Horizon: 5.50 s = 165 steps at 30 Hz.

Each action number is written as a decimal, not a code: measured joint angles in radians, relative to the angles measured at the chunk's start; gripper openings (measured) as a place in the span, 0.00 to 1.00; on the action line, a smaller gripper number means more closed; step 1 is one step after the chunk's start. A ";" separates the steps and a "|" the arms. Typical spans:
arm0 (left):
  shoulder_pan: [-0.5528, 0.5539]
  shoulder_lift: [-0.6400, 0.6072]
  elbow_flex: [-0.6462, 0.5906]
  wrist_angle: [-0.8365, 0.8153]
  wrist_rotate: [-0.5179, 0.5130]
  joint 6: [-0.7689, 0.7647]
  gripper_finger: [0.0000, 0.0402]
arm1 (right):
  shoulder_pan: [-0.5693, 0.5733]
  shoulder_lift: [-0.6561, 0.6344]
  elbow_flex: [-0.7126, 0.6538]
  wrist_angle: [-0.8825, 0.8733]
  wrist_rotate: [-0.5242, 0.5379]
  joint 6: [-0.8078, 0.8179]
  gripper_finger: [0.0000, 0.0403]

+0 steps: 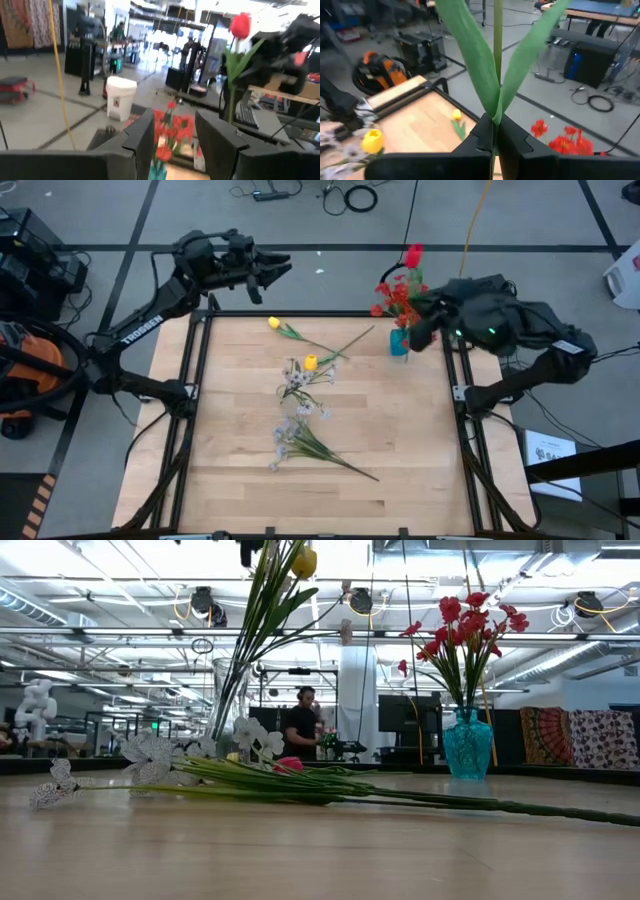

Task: Sort flowers into vase by color
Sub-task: Put the bottom red flower into the blue flower vase, then put the yellow flower into the transparent flower vase

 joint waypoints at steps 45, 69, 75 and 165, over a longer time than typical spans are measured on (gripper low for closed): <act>-0.021 -0.094 -0.364 0.295 -0.096 -0.251 0.37 | 0.178 -0.598 -0.991 0.416 0.716 0.260 0.00; -0.020 -0.094 -0.364 0.293 -0.093 -0.221 0.37 | -0.143 -0.397 -0.991 0.983 0.404 -0.293 0.00; -0.021 -0.094 -0.364 0.292 -0.067 -0.205 0.37 | -0.236 -0.389 -0.991 1.118 0.297 -0.468 0.00; -0.099 0.046 -0.363 -0.025 -0.568 -0.517 0.37 | -0.125 -0.200 -0.772 0.063 -0.542 0.287 0.00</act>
